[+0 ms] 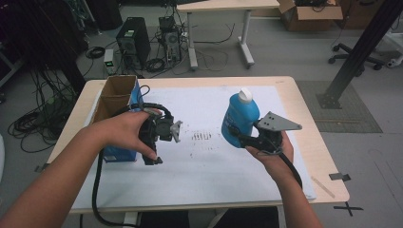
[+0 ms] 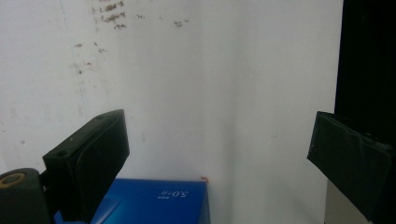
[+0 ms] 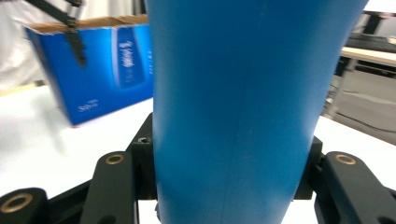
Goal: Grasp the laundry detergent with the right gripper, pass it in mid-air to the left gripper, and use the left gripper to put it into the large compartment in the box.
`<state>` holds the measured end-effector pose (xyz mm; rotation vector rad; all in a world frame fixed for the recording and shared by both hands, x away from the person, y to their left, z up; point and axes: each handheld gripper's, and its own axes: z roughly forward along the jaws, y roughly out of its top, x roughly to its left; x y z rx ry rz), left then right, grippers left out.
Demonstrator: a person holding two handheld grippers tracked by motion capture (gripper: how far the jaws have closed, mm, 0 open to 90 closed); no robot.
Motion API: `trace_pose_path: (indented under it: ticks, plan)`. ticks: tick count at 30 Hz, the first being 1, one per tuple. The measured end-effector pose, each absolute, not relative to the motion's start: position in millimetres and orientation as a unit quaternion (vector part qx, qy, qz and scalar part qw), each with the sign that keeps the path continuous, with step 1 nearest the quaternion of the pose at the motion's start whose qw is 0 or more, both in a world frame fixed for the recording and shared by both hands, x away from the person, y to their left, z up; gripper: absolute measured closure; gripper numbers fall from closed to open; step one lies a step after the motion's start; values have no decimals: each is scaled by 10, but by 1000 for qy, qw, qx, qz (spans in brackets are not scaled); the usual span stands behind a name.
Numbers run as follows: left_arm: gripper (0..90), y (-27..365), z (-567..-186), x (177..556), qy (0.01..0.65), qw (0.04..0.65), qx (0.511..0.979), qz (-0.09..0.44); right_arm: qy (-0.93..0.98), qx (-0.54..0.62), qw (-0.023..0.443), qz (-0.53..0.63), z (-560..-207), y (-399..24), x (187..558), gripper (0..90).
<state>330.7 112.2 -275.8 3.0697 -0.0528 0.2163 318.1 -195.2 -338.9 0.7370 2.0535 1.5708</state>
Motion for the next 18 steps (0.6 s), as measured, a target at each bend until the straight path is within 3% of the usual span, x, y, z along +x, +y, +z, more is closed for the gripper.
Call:
trace_pose_path:
  ticks: [18]
  plan:
    - [53,967,-2541,3310,-38,31,996,71,796,149,139,571,-3399,-1952,3021,449]
